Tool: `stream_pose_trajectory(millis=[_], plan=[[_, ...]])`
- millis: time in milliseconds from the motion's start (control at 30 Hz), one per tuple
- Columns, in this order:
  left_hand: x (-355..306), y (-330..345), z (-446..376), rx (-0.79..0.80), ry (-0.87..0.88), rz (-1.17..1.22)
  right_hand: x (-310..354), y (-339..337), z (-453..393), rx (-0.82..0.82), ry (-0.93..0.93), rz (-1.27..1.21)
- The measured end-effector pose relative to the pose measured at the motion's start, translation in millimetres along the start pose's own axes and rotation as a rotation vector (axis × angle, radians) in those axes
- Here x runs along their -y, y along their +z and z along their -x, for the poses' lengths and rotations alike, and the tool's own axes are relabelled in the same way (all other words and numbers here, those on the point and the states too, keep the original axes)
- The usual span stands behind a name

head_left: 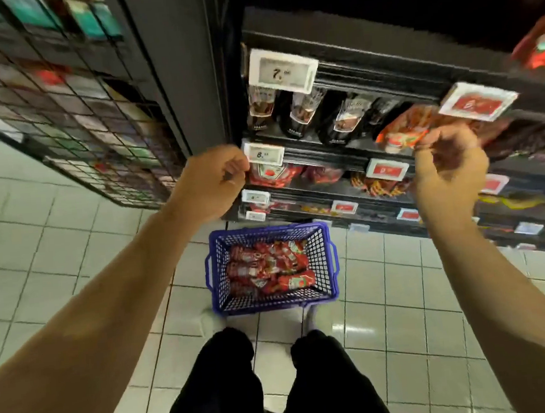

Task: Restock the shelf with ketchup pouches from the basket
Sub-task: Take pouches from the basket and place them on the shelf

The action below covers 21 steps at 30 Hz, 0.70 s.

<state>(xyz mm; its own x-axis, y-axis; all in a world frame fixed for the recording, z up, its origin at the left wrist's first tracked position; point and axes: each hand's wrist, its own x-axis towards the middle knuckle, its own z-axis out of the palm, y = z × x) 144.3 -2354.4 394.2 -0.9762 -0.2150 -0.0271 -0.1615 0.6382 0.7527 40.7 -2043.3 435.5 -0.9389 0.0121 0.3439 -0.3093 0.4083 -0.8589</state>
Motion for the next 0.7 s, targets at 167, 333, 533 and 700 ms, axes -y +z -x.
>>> stream_pose_trajectory(millis=[167, 333, 533, 700], plan=[[85.1, 82.7, 52.9, 0.293, -0.497, -0.178, -111.0, 15.2, 76.8, 0.571, 0.642, 0.16], [150.2, 188.9, 124.7, 0.464, -0.843, -0.176, -210.5, 30.6, 133.4, 0.846, 1.307, 0.216], [223.0, 305.3, 163.6, 0.494, -1.001, -0.098, -320.4, 76.5, 187.3, 0.892, 1.353, 0.302], [295.2, 385.7, 147.4, 0.606, -0.887, -0.207, -434.8, 123.8, 234.4, 1.323, 0.764, 0.655]])
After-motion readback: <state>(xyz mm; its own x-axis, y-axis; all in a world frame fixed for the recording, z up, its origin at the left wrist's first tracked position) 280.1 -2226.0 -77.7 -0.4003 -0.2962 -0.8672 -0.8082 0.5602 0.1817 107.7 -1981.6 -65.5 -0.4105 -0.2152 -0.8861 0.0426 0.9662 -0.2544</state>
